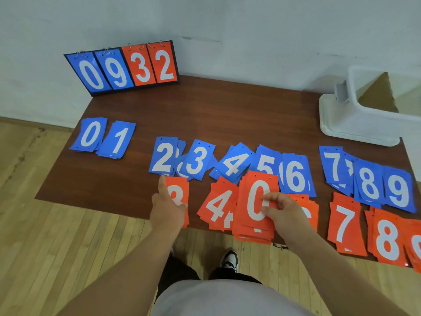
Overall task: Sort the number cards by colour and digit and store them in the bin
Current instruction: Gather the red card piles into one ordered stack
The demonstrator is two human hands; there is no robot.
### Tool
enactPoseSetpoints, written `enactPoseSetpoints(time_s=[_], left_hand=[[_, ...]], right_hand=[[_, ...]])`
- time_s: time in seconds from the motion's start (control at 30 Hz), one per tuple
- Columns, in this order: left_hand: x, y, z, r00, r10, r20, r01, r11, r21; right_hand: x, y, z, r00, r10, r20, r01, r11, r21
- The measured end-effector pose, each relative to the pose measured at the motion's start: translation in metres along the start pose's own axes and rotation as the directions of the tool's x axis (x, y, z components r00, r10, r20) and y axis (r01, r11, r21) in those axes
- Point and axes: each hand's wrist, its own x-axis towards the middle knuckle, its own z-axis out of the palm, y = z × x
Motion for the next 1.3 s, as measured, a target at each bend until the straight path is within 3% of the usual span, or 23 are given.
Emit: enactPoseSetpoints(time_s=[0.17,0.3,0.47,0.57,0.63,0.7,0.77,0.83,0.9,1.03,1.13,1.3], left_hand=[[0.003,-0.012,-0.014,0.996,0.081,0.031,-0.080,0.997,-0.011],[0.006,-0.020,-0.040,0.998,0.030,0.054,-0.009,0.936,-0.351],[0.014,-0.015,-0.080,0.972,0.196,0.133,-0.120,0.891,-0.438],[0.028,-0.002,-0.103,0.944,0.274,0.184,-0.158,0.864,-0.478],[0.031,0.010,-0.118,0.925,0.328,0.191,-0.173,0.813,-0.555],[0.031,0.024,-0.132,0.898,0.388,0.207,-0.186,0.763,-0.619],[0.027,0.035,-0.142,0.857,0.459,0.233,-0.200,0.714,-0.671],[0.024,0.043,-0.148,0.806,0.537,0.249,-0.229,0.671,-0.706],[0.022,0.049,-0.153,0.754,0.603,0.260,-0.261,0.640,-0.723],[0.018,0.056,-0.156,0.661,0.648,0.379,-0.236,0.658,-0.715],[0.015,0.064,-0.148,0.596,0.674,0.437,-0.307,0.693,-0.652],[-0.004,0.079,-0.133,0.526,0.728,0.441,-0.420,0.673,-0.609]], right_hand=[[-0.003,-0.004,0.019,0.997,-0.001,-0.077,0.004,0.999,0.033],[-0.005,-0.018,0.044,0.994,0.009,-0.107,-0.003,0.999,0.051],[-0.008,-0.052,0.088,0.997,-0.007,-0.077,0.018,0.988,0.152],[-0.012,-0.081,0.112,1.000,-0.004,0.011,0.000,0.939,0.345],[-0.017,-0.099,0.122,0.993,-0.023,0.116,-0.046,0.826,0.561],[-0.022,-0.108,0.131,0.984,-0.060,0.169,-0.065,0.762,0.644],[-0.025,-0.111,0.140,0.990,-0.089,0.107,0.011,0.816,0.578],[-0.030,-0.112,0.145,0.995,-0.100,-0.022,0.101,0.932,0.347],[-0.035,-0.112,0.145,0.987,-0.119,-0.107,0.139,0.970,0.202],[-0.041,-0.110,0.140,0.977,-0.168,-0.130,0.184,0.975,0.124],[-0.043,-0.107,0.137,0.983,-0.162,-0.083,0.172,0.977,0.124],[-0.043,-0.092,0.110,0.977,-0.169,-0.132,0.183,0.977,0.105]])
